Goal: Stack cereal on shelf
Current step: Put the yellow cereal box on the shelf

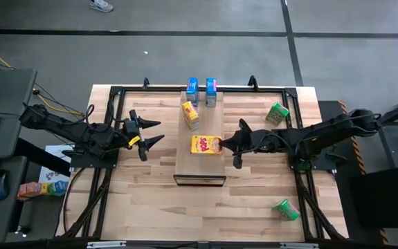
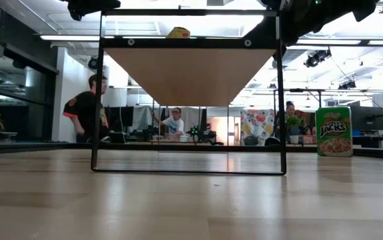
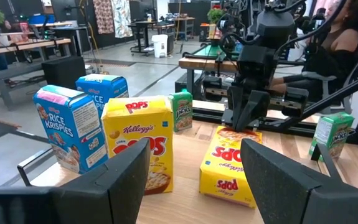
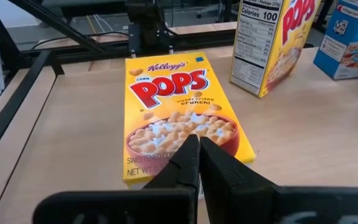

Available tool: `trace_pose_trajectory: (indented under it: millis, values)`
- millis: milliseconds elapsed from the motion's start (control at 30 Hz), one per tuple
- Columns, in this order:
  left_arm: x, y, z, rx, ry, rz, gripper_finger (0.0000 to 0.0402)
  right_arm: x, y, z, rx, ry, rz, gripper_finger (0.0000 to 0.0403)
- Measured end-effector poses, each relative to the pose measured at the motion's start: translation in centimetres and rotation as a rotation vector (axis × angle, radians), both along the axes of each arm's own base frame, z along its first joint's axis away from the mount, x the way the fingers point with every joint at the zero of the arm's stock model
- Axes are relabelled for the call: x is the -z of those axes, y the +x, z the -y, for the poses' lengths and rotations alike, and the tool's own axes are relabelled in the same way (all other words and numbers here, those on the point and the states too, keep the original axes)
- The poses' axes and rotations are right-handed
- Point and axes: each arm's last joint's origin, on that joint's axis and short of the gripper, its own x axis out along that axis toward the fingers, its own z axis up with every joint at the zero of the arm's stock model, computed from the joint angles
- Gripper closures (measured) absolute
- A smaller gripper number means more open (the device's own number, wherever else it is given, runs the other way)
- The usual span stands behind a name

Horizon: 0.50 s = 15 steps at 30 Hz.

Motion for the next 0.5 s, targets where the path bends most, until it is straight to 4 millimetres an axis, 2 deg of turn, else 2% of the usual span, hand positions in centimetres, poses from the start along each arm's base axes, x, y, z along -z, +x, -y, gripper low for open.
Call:
trace_pose_trajectory:
  millis: [500]
  values:
    - [0.0, 0.0, 0.0, 0.000, 0.000, 0.000, 0.0158, 0.0, -1.1, 0.2, 0.005, 0.005, -0.067, 0.0403]
